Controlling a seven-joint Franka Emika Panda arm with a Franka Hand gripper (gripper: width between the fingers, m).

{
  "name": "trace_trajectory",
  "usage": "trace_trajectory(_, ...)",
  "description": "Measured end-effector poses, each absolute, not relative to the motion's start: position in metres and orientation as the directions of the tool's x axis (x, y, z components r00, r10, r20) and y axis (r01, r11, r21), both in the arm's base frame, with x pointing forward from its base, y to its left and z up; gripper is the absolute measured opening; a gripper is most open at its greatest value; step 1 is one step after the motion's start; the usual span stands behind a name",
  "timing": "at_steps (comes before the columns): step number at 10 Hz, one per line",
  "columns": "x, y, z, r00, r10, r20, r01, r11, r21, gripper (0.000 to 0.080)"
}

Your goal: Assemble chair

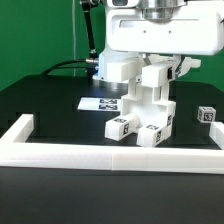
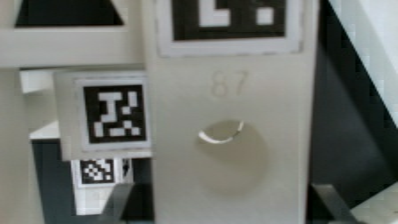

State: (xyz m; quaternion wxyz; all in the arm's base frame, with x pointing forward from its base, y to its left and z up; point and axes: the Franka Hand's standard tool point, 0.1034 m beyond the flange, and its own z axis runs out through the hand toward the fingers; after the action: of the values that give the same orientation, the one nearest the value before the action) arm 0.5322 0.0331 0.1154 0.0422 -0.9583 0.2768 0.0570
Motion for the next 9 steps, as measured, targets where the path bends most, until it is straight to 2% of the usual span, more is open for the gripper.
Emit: trace_trajectory(9, 0.5295, 0.0341, 0.1085, 0.84, -0.524, -0.138, -0.534, -0.844, -0.042, 0.0289)
